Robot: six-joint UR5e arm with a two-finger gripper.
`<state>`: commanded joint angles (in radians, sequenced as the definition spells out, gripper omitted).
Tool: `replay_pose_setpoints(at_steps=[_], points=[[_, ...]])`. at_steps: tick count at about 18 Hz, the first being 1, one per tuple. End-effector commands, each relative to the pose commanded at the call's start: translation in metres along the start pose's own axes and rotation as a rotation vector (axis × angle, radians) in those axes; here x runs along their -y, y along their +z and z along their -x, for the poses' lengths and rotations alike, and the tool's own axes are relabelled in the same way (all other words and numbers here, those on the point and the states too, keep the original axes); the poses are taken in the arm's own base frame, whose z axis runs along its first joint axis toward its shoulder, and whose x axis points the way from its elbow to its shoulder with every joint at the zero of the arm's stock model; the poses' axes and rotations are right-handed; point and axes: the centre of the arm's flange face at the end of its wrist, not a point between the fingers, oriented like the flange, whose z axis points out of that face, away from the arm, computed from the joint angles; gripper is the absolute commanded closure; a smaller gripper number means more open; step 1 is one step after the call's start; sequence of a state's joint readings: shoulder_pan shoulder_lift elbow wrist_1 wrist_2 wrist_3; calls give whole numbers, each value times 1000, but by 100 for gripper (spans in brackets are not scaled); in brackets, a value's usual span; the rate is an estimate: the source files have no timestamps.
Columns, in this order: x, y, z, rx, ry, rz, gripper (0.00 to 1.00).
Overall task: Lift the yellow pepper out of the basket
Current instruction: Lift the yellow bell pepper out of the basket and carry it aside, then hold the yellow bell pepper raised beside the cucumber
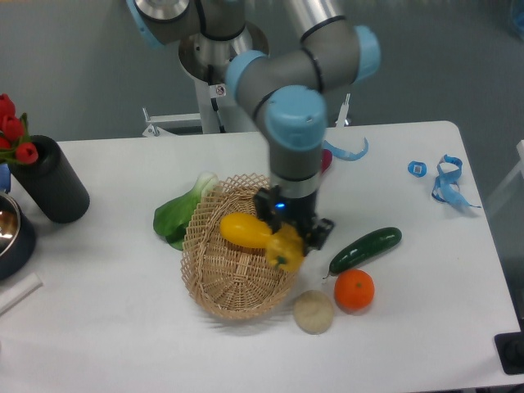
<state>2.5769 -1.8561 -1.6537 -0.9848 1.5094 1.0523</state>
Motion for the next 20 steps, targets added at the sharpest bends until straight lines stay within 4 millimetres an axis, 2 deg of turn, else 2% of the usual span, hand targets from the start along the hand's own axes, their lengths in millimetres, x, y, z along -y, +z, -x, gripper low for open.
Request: replay_pose_setpoints(at_steps=[4, 7, 12, 15, 20], points=[[-8, 4, 21, 4, 25, 11, 81], [-24, -1, 40, 14, 32, 14, 81], [-56, 3, 66, 17, 72, 27, 82], [-71, 7, 73, 11, 67, 34, 82], [-79, 12, 75, 2, 90, 39, 82]])
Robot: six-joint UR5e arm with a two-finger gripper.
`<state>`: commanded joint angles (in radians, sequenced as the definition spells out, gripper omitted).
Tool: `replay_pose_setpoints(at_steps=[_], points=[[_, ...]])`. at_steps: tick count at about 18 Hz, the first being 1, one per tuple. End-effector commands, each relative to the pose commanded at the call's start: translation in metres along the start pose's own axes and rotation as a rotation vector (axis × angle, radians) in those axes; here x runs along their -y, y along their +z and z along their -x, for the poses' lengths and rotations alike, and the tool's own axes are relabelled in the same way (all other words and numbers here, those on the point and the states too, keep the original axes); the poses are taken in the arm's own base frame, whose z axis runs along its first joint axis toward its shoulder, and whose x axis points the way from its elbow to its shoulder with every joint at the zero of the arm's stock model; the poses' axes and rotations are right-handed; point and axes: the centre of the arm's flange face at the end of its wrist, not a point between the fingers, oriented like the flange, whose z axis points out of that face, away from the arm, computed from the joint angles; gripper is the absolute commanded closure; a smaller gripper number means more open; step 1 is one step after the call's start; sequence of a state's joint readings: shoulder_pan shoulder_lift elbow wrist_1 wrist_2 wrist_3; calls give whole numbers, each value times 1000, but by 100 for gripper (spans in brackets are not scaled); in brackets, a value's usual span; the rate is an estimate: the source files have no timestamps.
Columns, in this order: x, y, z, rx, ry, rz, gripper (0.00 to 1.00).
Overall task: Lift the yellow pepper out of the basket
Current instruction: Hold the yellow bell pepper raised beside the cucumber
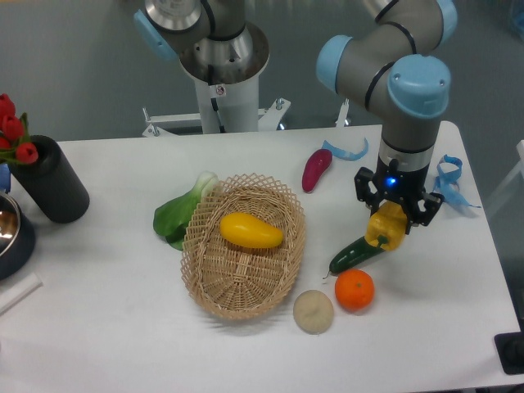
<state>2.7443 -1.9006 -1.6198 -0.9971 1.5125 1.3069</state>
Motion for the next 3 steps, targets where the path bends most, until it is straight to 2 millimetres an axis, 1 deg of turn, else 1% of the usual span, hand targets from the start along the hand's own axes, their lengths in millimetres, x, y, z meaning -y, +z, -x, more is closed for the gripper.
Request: replay_pose_setpoints(at_steps=[3], points=[[1, 2, 0, -1, 1, 2, 82]])
